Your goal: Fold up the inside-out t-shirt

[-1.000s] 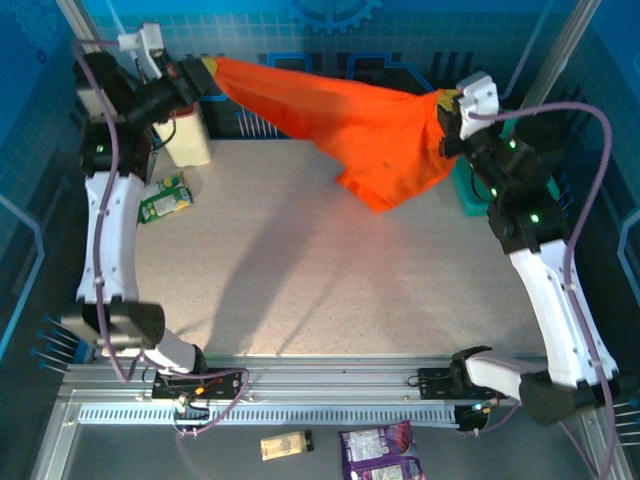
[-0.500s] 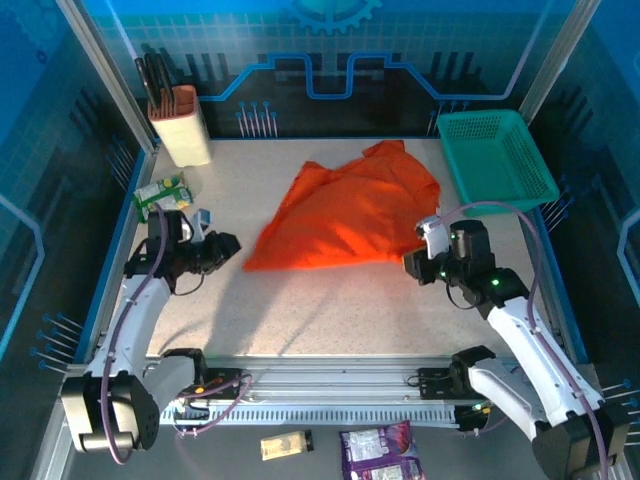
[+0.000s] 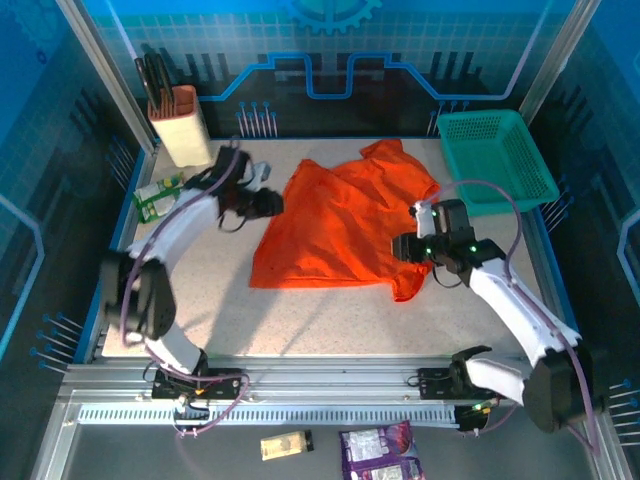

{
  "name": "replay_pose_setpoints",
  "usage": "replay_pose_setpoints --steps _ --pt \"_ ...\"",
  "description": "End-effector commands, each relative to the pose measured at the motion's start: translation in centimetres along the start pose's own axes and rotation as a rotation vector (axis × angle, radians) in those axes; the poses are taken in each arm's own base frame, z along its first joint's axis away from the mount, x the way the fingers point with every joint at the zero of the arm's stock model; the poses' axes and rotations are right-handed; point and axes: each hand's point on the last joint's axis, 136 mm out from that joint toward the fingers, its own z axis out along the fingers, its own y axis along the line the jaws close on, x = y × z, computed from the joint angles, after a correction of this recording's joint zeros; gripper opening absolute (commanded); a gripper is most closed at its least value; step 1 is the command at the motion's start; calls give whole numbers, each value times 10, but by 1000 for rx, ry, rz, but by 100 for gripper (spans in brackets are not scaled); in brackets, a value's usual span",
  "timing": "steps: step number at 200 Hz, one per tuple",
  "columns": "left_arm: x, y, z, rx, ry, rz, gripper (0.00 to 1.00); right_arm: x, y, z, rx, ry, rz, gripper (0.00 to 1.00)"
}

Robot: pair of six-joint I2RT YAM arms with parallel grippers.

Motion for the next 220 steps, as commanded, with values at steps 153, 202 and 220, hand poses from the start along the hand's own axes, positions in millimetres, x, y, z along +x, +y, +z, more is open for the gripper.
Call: replay_pose_setpoints --steps 153,202,220 --pt "-109 25 202 -511 -32 672 51 4 96 151 -127 314 127 43" --pt "-128 41 188 -595 -67 675 45 88 93 146 -104 488 130 38" --pt "-132 44 182 -600 -70 664 43 119 91 134 -102 546 134 35"
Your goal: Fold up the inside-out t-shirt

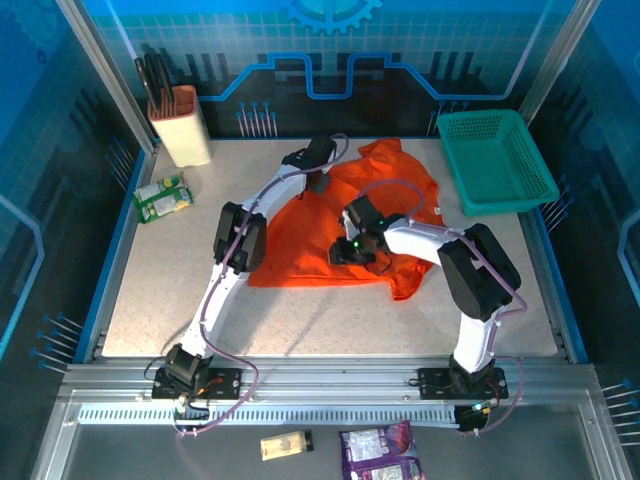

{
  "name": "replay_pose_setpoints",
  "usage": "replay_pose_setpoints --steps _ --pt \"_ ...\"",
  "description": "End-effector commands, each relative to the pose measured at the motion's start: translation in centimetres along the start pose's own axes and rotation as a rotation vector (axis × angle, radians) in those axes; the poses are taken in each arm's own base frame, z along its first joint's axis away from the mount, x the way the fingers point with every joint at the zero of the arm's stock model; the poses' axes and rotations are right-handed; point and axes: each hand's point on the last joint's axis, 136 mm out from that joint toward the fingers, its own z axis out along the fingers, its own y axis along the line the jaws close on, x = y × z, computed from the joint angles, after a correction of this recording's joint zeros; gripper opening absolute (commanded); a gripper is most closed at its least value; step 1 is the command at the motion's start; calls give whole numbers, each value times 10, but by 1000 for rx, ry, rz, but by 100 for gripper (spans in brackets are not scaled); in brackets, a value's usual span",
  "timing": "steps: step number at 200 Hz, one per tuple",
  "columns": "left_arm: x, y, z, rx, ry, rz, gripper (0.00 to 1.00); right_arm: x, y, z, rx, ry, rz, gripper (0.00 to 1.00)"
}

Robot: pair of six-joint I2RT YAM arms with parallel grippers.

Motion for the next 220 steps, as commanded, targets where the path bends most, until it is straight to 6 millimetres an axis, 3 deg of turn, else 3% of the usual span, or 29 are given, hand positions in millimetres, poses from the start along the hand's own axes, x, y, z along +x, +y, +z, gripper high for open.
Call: replay_pose_setpoints --steps 1,27,47,76,92,104,119,142,146,164,189,220 --pt "-7 23 -7 -52 -8 1 43 48 -3 1 -1 97 27 34" --pt "-7 28 -11 -55 -4 1 42 87 -2 -1 7 163 10 32" --pt "-4 26 -12 -39 10 5 35 114 -4 -2 19 210 1 31" --pt "3 20 -15 -5 32 -6 25 128 -5 -6 29 222 -4 30" --pt "5 17 -17 14 35 -12 24 129 -4 -9 27 225 -5 29" --pt "6 11 -21 56 40 -14 9 127 1 -13 9 216 -15 29" --pt "1 6 -37 110 28 -37 1 114 12 -24 -20 171 -41 30" --pt "-8 1 -76 199 -21 -89 0 83 21 -49 -44 75 -45 32" --pt "-8 1 -83 213 -30 -98 0 68 28 -58 -58 34 -50 32" --pt "-6 -4 -114 285 -68 -135 0 32 24 -84 -68 -72 -21 33" --pt "8 -15 -146 379 -64 -177 0 -18 -4 -116 -42 -204 24 39" --pt "30 -30 -175 472 -40 -218 0 -77 -53 -146 74 -287 62 41"
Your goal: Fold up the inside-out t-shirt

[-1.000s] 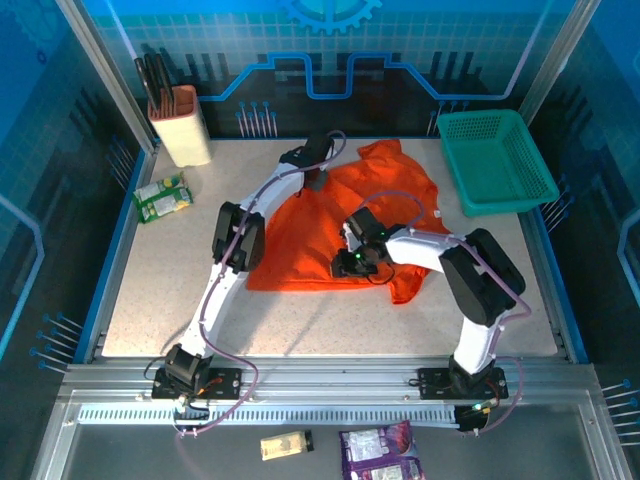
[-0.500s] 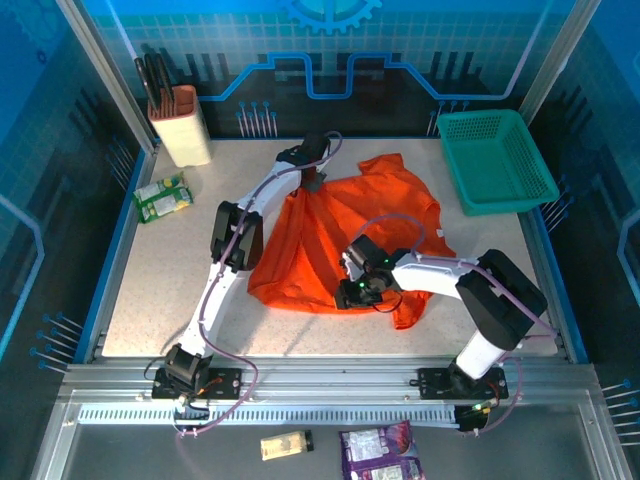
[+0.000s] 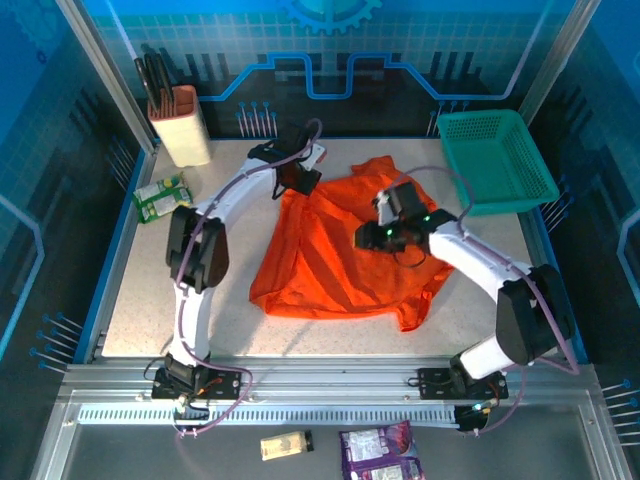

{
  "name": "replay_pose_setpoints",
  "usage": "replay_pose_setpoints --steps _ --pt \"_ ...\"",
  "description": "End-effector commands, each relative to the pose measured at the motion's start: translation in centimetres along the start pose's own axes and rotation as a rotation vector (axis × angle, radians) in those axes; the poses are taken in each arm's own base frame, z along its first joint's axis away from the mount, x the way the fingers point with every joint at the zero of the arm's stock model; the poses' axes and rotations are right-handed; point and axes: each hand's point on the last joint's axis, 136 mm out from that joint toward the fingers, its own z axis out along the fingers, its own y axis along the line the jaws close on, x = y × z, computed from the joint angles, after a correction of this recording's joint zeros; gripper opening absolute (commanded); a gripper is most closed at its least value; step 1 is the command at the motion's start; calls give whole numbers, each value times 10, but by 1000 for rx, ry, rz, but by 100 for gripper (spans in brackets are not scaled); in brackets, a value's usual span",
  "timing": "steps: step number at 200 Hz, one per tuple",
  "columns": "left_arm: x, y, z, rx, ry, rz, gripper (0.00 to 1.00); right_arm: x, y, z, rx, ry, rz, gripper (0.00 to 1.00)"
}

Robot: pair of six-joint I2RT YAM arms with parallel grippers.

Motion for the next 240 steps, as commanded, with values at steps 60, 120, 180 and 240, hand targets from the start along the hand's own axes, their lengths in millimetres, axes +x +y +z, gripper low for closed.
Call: replay_pose_setpoints --steps 60,120,180,240 --pt "73 -38 -32 175 54 -163 0 -131 -81 20 294 -2 -132 49" --pt "119 -58 -28 212 118 -204 0 -183 -101 100 308 42 -200 55" --pt "139 -93 -24 263 165 -192 0 -203 -110 167 316 14 -275 75" --pt "120 -76 -43 208 71 -227 0 -207 -120 160 329 -10 -209 10"
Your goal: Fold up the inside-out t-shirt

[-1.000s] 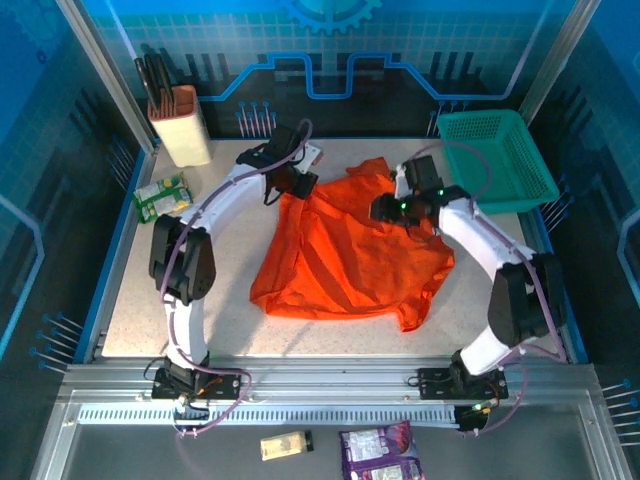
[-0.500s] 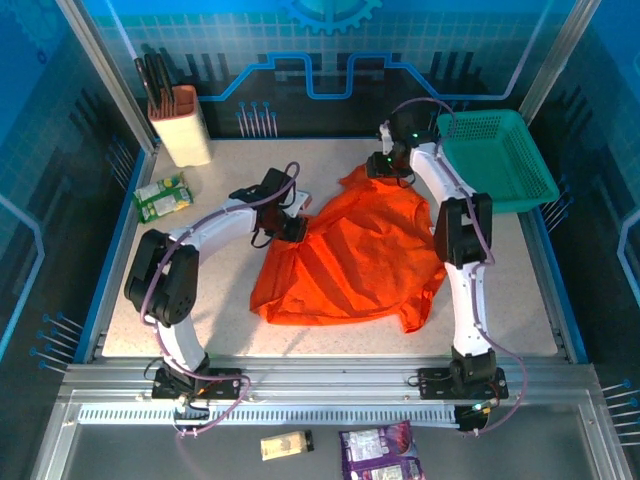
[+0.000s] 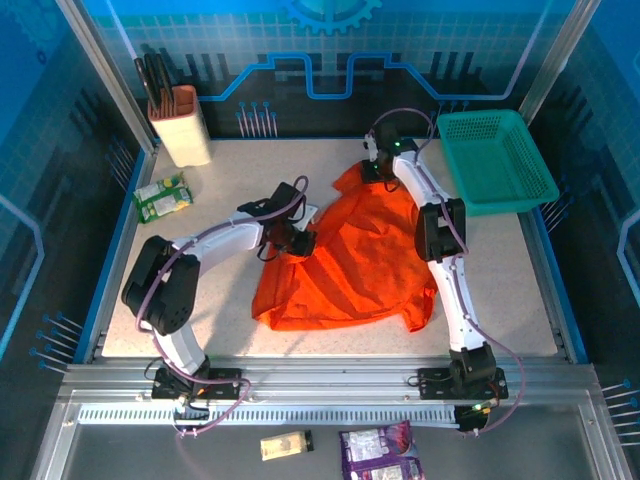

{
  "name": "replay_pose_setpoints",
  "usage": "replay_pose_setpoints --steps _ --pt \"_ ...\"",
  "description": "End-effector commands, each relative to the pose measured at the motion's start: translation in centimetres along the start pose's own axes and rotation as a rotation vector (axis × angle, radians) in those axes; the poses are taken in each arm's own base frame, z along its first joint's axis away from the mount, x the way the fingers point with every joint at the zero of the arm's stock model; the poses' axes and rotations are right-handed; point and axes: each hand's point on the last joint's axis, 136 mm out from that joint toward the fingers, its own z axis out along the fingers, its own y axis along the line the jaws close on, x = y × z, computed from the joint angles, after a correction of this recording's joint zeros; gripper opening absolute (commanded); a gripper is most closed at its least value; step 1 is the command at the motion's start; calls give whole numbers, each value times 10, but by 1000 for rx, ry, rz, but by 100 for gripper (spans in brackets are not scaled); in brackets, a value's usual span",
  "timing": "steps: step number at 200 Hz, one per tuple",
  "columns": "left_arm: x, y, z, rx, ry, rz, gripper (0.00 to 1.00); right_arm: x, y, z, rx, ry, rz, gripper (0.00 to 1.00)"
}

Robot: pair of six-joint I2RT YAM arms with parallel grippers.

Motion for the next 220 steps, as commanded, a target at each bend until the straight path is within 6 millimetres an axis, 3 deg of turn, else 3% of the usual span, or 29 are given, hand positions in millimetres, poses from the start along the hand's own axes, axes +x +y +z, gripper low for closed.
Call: replay_pose_setpoints --steps 1,10,38,72,77,81,92,107,122,141,149,161,182,198,220 --pt "-25 -1 -31 0 -115 -20 0 0 -10 -11 2 3 56 9" --pt "-35 5 -42 -1 -152 -40 0 -9 -18 -25 -6 -24 92 0" --pt "-72 33 -90 31 -308 -182 0 -55 -42 -102 -29 -188 177 0" --pt "-140 52 -180 102 -554 -237 0 -120 -67 -234 -81 -480 272 0" --pt "-152 54 -196 115 -588 -236 0 -126 -71 -246 -91 -511 285 0" --pt "-162 55 -212 125 -623 -234 0 -135 -72 -277 -101 -573 287 0" --pt "-185 56 -251 167 -702 -234 0 -148 -77 -325 -125 -675 305 0" --pt "-208 61 -307 207 -824 -234 0 -157 -86 -387 -146 -802 331 0" --pt "-220 64 -359 239 -938 -236 0 -156 -92 -442 -154 -900 340 0" --pt "-219 68 -400 288 -1027 -251 0 -141 -92 -491 -149 -963 324 0" --pt "-214 70 -410 302 -1047 -261 0 -131 -89 -499 -143 -966 316 0" --pt "-202 73 -406 307 -1041 -286 0 -113 -79 -503 -156 -957 299 0" --pt "-165 87 -366 262 -984 -368 2 -63 -65 -474 -185 -883 309 0" --pt "-118 107 -307 208 -895 -489 4 -14 -47 -432 -188 -776 284 0" --pt "-31 131 -212 120 -700 -652 11 73 -30 -347 -166 -543 298 0"
